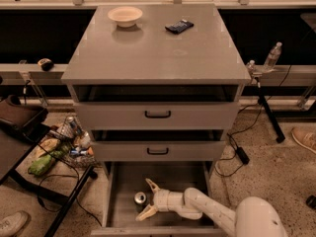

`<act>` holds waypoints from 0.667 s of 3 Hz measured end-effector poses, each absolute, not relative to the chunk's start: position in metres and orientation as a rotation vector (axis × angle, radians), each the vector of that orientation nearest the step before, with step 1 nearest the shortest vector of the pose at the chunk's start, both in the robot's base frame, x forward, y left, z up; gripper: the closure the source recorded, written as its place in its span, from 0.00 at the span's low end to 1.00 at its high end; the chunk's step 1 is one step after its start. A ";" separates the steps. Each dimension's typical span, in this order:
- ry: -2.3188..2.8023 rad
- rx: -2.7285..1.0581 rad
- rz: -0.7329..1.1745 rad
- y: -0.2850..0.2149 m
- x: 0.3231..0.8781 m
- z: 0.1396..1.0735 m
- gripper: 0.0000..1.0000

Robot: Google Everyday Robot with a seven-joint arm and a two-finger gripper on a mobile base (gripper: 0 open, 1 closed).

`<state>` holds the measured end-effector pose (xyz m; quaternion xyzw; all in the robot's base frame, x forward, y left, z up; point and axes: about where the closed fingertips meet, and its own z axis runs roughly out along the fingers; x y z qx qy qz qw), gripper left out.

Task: Place green can into bottom drawer

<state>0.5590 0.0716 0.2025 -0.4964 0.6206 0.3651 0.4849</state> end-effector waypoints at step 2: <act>1.645 -1.354 0.678 0.014 0.542 0.247 0.00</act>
Offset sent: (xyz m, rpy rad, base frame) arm -0.1360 -0.0651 0.1285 -0.4660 0.0456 0.1179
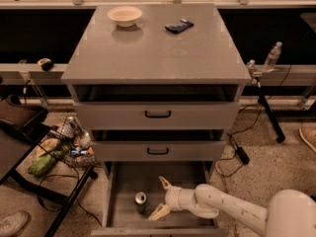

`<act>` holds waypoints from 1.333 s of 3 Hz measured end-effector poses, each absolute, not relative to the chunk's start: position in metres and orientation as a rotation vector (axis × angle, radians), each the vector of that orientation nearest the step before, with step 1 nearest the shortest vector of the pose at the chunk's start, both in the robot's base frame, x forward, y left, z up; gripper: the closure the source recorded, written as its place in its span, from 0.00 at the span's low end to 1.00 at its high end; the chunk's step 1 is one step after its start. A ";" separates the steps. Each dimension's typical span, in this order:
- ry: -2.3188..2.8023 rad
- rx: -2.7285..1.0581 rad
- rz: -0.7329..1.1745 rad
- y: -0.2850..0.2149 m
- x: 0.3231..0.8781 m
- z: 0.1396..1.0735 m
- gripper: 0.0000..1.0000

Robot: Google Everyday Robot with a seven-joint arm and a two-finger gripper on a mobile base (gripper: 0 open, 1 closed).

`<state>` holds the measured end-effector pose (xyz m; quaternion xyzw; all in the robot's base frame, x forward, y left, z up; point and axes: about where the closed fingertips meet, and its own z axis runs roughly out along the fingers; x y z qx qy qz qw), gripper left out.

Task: Place green can into bottom drawer

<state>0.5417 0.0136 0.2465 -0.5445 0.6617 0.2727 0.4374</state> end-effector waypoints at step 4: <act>2.216 -1.051 0.299 -0.052 0.502 0.422 0.00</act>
Offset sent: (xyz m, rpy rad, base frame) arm -0.1837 -0.0780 0.2378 -0.4968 0.1884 -0.0822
